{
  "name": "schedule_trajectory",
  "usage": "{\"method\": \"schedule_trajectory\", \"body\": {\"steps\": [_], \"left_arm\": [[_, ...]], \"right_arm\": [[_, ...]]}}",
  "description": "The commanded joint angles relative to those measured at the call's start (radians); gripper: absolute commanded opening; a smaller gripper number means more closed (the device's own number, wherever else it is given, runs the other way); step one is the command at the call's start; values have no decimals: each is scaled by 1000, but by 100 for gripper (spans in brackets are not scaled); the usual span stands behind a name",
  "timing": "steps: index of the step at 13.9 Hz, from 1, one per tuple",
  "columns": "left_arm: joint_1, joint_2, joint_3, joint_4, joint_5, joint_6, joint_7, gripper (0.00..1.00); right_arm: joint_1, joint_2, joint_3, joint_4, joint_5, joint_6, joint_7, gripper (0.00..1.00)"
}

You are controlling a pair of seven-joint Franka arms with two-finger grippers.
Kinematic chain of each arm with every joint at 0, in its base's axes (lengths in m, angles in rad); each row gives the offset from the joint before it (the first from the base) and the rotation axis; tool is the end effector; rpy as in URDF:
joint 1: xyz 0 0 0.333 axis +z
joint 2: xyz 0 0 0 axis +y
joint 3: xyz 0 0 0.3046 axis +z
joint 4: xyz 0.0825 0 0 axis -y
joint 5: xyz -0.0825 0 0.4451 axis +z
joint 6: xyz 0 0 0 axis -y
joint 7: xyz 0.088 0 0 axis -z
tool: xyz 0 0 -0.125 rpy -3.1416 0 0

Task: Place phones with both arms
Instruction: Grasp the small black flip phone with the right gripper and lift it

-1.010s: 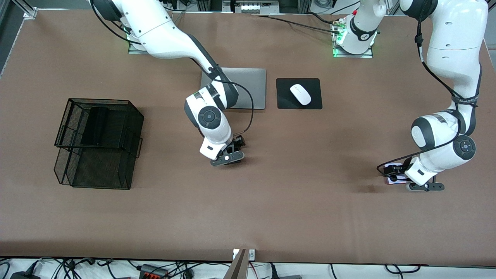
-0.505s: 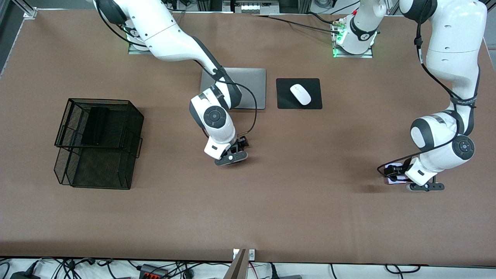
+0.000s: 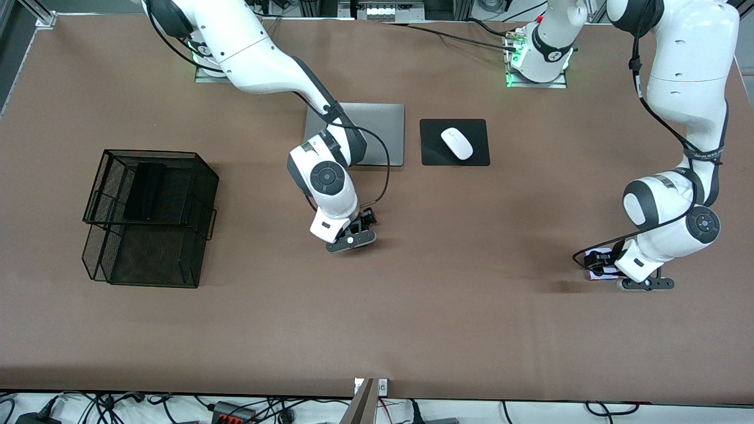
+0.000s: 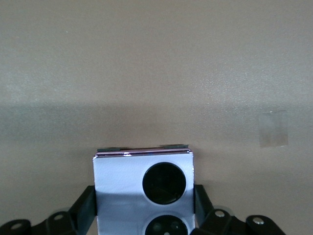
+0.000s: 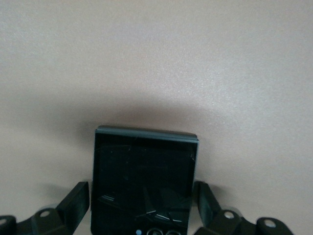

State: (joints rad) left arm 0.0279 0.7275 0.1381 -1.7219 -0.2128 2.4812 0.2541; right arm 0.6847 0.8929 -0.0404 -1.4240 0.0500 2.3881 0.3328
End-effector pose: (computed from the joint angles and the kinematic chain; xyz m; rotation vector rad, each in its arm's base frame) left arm 0.6962 0.1122 0.0978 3.1070 0.0637 0.0795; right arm 0.6113 0.4659 0.1002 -3.0691 -0.4520 -0.0954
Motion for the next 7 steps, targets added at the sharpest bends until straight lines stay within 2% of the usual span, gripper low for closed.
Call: {"method": "schedule_trajectory", "body": {"steps": [1,2,4,6,7], "left_arm": [[1,-2,0,-2,-26,5,5,65],[0,-2,0,-1,-26,2,4,63],[-5,-8,-2,4,-26,-8,-31,62],[-9,-14,-9,10,-26,-51,-73,61],[-14,-26,-11,11,-26,-71,-96,61]], "right_arm": [[10,21,-9,27,-9,2,20,92],[10,21,-9,27,-9,2,19,85],[1,18,-9,28,-9,0,14,57],[-4,3,-10,30,-9,-9,17,35],[-5,-12,-10,30,-7,-9,22,33]]}}
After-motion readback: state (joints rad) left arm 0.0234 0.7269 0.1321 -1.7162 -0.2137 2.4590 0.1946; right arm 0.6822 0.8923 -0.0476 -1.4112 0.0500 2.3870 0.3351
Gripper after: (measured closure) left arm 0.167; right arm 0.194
